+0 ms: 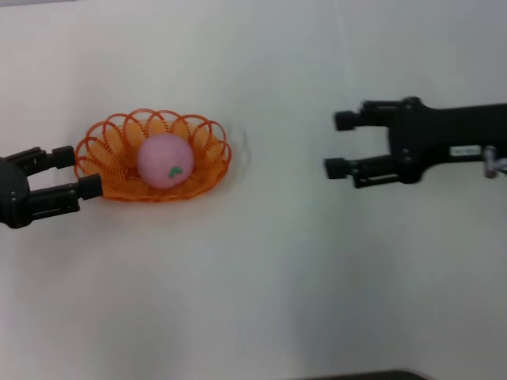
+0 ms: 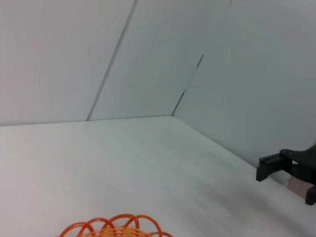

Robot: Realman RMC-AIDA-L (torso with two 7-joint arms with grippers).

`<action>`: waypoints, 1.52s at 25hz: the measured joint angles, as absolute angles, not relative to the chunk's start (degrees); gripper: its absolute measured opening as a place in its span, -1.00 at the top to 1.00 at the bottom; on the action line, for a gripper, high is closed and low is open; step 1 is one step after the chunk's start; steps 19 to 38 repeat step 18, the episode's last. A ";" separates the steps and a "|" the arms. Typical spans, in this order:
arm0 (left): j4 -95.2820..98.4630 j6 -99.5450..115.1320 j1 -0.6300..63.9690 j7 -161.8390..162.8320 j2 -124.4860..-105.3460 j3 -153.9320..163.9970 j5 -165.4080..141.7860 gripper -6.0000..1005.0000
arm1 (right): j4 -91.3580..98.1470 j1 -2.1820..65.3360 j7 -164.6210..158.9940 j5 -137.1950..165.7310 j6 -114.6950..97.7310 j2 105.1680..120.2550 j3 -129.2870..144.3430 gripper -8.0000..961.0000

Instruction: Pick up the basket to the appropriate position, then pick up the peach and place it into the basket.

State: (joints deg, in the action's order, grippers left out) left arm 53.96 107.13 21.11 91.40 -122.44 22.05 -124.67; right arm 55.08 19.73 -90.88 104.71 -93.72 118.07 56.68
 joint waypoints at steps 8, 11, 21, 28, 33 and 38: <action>54.60 106.95 19.89 91.32 -122.61 22.37 -124.92 -0.72 | 53.78 18.47 -88.21 109.44 -94.71 117.66 50.72 -0.84; 54.60 106.68 19.72 91.12 -122.73 22.41 -126.01 -0.72 | 53.61 18.54 -87.87 109.84 -94.76 117.93 50.49 -0.84; 54.58 106.22 19.61 90.79 -122.86 22.25 -127.19 -0.72 | 53.61 18.93 -87.83 110.10 -94.54 118.32 50.42 -0.84; 54.58 106.22 19.61 90.79 -122.86 22.25 -127.19 -0.72 | 53.61 18.93 -87.83 110.10 -94.54 118.32 50.42 -0.84; 54.58 106.22 19.61 90.79 -122.86 22.25 -127.19 -0.72 | 53.61 18.93 -87.83 110.10 -94.54 118.32 50.42 -0.84; 54.58 106.22 19.61 90.79 -122.86 22.25 -127.19 -0.72 | 53.61 18.93 -87.83 110.10 -94.54 118.32 50.42 -0.84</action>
